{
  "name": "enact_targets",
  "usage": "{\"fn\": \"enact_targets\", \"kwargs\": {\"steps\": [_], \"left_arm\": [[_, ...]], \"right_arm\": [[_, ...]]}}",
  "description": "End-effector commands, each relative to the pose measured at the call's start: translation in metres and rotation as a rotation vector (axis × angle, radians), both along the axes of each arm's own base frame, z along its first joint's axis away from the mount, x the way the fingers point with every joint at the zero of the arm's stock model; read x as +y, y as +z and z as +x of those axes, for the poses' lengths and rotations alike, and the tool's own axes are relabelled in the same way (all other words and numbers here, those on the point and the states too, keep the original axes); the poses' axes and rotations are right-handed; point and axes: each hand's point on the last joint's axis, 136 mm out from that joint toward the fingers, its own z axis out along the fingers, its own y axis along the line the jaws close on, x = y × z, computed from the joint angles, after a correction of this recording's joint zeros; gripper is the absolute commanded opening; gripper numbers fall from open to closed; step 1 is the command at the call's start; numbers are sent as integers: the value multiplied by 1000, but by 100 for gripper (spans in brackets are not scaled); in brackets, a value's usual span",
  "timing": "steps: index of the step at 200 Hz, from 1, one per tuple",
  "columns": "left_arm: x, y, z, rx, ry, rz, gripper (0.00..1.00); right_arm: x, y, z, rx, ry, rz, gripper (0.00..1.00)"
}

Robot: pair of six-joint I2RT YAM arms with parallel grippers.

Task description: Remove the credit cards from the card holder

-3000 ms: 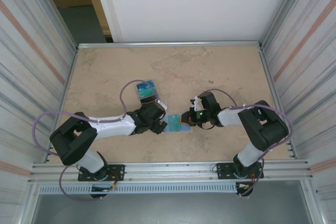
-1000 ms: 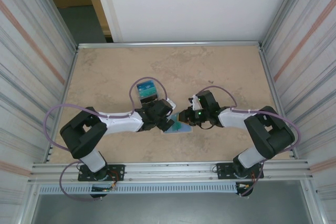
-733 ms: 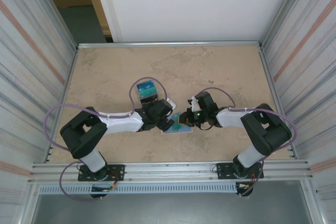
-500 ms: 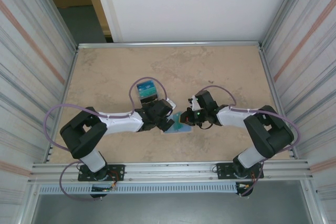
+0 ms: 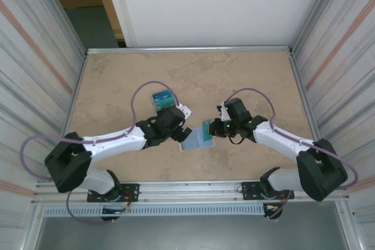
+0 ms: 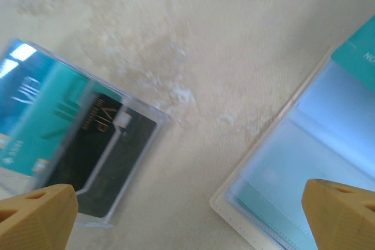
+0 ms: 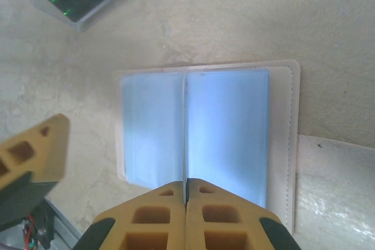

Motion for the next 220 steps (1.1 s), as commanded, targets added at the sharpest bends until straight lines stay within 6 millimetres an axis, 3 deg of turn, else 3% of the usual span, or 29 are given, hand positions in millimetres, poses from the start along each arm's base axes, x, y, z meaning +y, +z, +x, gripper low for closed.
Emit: {"fn": "enact_targets", "kwargs": {"steps": [1,48,101,144,189,220], "left_arm": [[10,30,-1,-49,32,-58,99],[18,85,-7,-98,-8,-295,99],[4,133,-29,-113,-287,-451,95],[-24,146,-62,-61,-618,-436,93],[-34,149,-71,-34,-755,-387,86],[-41,144,-85,41,-857,-377,71]], "right_arm": [[0,35,3,-140,62,-11,0],[8,90,-5,-348,199,23,0],[26,135,-31,-526,434,58,0],[41,152,-49,-579,611,72,0],[48,156,-60,-590,719,44,0],[51,155,-62,-588,758,29,0]]}}
